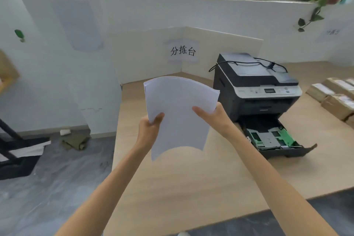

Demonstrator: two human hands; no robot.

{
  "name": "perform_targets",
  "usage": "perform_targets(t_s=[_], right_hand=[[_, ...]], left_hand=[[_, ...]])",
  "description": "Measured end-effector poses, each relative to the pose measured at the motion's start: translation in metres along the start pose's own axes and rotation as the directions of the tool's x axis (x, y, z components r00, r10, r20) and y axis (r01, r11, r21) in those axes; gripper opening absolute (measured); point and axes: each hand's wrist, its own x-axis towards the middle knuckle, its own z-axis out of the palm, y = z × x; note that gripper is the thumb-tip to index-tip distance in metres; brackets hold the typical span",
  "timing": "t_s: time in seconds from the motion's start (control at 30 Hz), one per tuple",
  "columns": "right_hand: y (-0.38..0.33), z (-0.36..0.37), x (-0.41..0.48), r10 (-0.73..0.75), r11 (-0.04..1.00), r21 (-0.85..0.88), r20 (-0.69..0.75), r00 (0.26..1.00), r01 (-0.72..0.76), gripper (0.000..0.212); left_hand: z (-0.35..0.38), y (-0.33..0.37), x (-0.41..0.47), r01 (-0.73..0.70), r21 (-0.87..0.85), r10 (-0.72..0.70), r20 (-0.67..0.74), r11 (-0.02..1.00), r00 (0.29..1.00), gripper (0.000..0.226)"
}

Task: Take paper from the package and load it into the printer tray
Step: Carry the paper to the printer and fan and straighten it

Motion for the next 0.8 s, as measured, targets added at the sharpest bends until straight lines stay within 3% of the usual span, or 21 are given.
perform_targets(t_s=[0.1,0.2,0.3,0.43,0.57,0.67,0.8], right_hand=[[0.009,-0.005,0.039,0.032,0.999,-0.014,0.012,0.999,-0.032,0.040],[0.021,-0.009,0.068,0.075,0.996,0.036,0.029,0.997,-0.076,0.046],[0.031,-0.011,0.089,0.094,0.993,0.066,0.057,0.994,-0.097,0.042],[0.044,-0.008,0.111,0.085,0.993,0.075,0.074,0.994,-0.090,0.037],[0.058,0.006,0.131,0.107,0.988,0.101,0.077,0.991,-0.115,0.025],[0.072,0.020,0.147,0.137,0.980,0.142,0.037,0.990,-0.141,0.013],[0.090,0.036,0.161,0.153,0.960,0.225,0.073,0.986,-0.166,0.023]], left_hand=[[0.024,0.001,0.021,-0.004,0.057,0.006,-0.044,0.998,0.999,0.024],[0.034,0.007,0.041,0.048,-0.026,-0.049,-0.033,0.998,0.998,0.010],[0.023,0.010,0.067,0.146,-0.148,-0.135,0.083,0.978,0.987,0.011],[0.007,0.005,0.101,0.115,-0.067,-0.099,0.199,0.991,0.975,0.013],[0.003,-0.009,0.129,0.062,0.050,-0.067,0.109,0.997,0.992,0.021],[0.004,-0.029,0.146,0.035,0.043,-0.038,0.053,0.998,0.998,0.017],[0.007,-0.067,0.160,0.086,0.040,-0.087,0.005,0.995,0.996,0.029]])
